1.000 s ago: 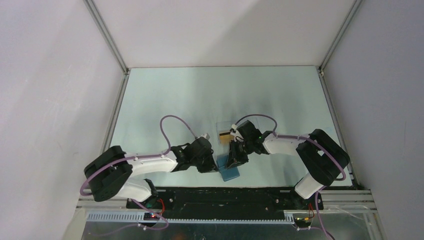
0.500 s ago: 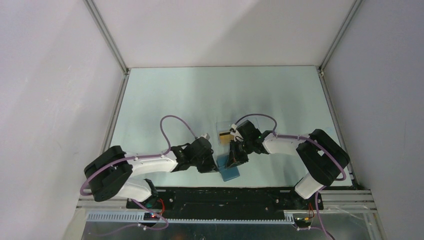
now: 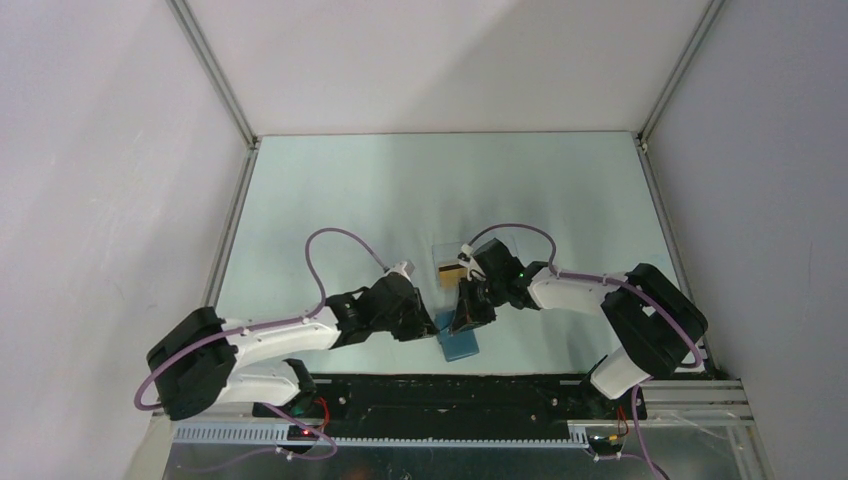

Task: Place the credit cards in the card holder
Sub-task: Close the card holder at the center of the board.

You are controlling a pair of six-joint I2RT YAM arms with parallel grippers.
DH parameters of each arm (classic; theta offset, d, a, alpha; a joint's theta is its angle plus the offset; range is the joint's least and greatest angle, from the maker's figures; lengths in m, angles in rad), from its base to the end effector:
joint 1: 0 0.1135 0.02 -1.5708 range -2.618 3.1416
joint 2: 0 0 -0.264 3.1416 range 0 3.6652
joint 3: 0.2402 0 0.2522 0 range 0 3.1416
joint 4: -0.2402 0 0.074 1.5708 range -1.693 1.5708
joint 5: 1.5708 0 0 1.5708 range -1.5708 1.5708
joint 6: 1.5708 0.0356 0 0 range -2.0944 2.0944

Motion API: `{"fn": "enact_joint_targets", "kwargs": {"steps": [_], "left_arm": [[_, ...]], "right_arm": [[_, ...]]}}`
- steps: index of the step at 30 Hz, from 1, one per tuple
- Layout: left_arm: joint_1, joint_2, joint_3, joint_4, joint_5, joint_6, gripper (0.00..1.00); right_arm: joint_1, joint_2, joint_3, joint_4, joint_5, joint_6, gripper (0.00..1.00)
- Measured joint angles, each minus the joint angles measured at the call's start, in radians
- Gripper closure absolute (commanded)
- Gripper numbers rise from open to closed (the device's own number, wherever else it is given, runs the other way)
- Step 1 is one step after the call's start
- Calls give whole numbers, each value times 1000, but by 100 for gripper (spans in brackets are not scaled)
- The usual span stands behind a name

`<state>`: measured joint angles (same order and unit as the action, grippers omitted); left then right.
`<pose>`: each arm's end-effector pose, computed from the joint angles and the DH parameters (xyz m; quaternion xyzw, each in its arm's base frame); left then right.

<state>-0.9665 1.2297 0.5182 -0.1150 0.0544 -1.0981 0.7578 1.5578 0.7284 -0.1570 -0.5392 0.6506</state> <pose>0.1294 -0.1909 0.1672 -0.0514 0.9298 -0.3250 0.1647 0.1937 0.2084 0.1501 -0.1261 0.9176 0.3741 0.0465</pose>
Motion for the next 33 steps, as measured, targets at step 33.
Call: {"fn": "enact_joint_targets", "kwargs": {"steps": [33], "left_arm": [[-15,164,89,76,10,30,97]], "right_arm": [[42,36,33,-16,128,-54,100]]}}
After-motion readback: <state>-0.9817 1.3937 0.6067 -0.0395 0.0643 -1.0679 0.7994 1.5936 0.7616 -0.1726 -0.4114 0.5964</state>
